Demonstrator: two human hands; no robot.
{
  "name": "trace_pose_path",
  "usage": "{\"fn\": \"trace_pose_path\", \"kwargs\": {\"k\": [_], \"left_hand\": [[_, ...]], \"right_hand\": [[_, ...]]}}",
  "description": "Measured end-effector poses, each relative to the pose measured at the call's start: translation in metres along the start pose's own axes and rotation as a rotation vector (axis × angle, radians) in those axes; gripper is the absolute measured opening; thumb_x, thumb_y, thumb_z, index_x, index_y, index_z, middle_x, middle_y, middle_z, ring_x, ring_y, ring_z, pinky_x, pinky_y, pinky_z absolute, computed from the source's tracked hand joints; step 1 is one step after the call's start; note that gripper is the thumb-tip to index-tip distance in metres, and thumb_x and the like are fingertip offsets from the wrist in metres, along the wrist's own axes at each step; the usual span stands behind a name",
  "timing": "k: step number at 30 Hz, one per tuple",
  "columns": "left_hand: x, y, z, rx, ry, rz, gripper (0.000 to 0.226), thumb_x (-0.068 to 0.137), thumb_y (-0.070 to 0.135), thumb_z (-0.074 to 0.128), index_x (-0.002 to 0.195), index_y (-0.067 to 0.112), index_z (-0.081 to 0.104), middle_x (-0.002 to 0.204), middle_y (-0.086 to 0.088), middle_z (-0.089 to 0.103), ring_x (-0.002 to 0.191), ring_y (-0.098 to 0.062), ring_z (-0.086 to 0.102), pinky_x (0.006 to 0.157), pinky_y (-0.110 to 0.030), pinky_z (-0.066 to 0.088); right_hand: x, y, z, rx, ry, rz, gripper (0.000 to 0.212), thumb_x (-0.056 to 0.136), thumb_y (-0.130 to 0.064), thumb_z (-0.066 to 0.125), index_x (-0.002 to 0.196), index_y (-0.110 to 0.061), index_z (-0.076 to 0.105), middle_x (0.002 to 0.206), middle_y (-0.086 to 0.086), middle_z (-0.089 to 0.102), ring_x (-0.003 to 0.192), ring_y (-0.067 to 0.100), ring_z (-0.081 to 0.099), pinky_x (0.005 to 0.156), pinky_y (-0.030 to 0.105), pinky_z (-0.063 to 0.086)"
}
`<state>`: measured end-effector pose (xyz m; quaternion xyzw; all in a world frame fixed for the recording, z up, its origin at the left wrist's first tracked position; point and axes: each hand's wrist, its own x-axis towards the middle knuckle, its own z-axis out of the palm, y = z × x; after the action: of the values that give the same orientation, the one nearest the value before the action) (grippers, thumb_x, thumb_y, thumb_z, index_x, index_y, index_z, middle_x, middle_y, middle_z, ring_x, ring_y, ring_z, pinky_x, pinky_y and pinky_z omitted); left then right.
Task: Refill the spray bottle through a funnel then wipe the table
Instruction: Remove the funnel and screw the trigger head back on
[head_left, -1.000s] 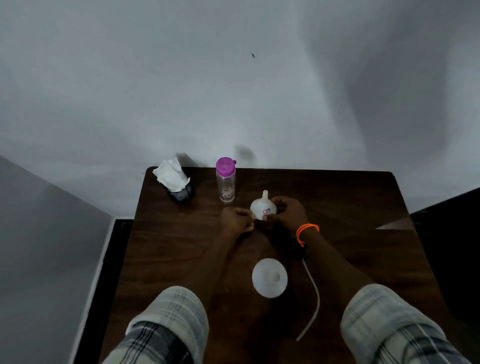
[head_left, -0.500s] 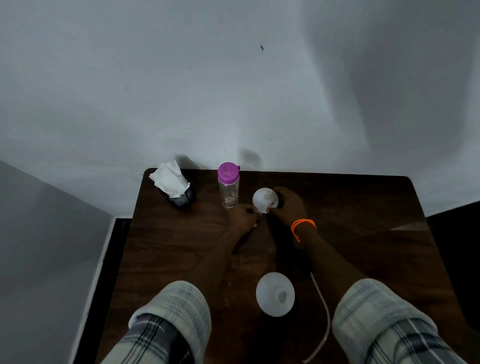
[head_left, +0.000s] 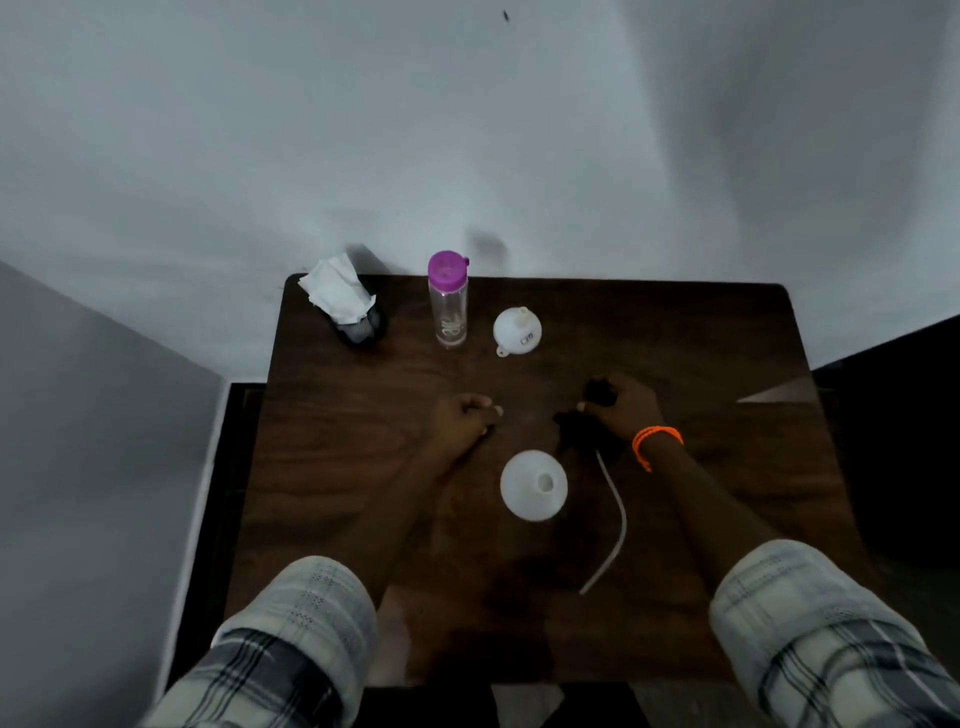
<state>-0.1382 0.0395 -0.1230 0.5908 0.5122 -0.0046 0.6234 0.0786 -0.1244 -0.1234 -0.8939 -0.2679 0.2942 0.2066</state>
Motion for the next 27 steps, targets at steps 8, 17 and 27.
{"fn": "trace_pose_path", "kwargs": {"k": [8,17,27], "left_hand": [[-0.055,-0.043,0.002,0.180,-0.261,0.215,0.073,0.080,-0.001,0.079,0.146,0.012,0.051,0.144,-0.007,0.054,0.124,-0.018,0.054,0.093,-0.016,0.051],[-0.076,-0.051,0.033,0.583,-0.221,0.461,0.119,0.060,0.053,0.092,0.157,0.026,0.029,0.161,0.003,0.033,0.145,-0.011,0.031,0.122,-0.029,0.015],[-0.088,-0.035,0.059,0.560,-0.115,0.296,0.101,0.057,0.028,0.096,0.145,0.015,0.048,0.148,-0.014,0.048,0.136,-0.035,0.046,0.114,-0.047,0.040]], "right_hand": [[-0.046,0.013,-0.002,-0.059,-0.060,0.063,0.055,0.074,-0.043,0.086,0.116,-0.012,0.068,0.115,0.011,0.070,0.106,0.030,0.064,0.081,0.029,0.044],[-0.046,0.014,0.016,0.029,-0.049,0.227,0.050,0.070,-0.037,0.090,0.107,-0.009,0.071,0.104,0.012,0.072,0.091,0.028,0.066,0.075,0.034,0.053],[-0.048,0.018,-0.007,0.477,-0.104,0.432,0.028,0.075,-0.005,0.084,0.085,-0.010,0.059,0.075,0.015,0.067,0.055,0.023,0.060,0.040,0.024,0.045]]}}
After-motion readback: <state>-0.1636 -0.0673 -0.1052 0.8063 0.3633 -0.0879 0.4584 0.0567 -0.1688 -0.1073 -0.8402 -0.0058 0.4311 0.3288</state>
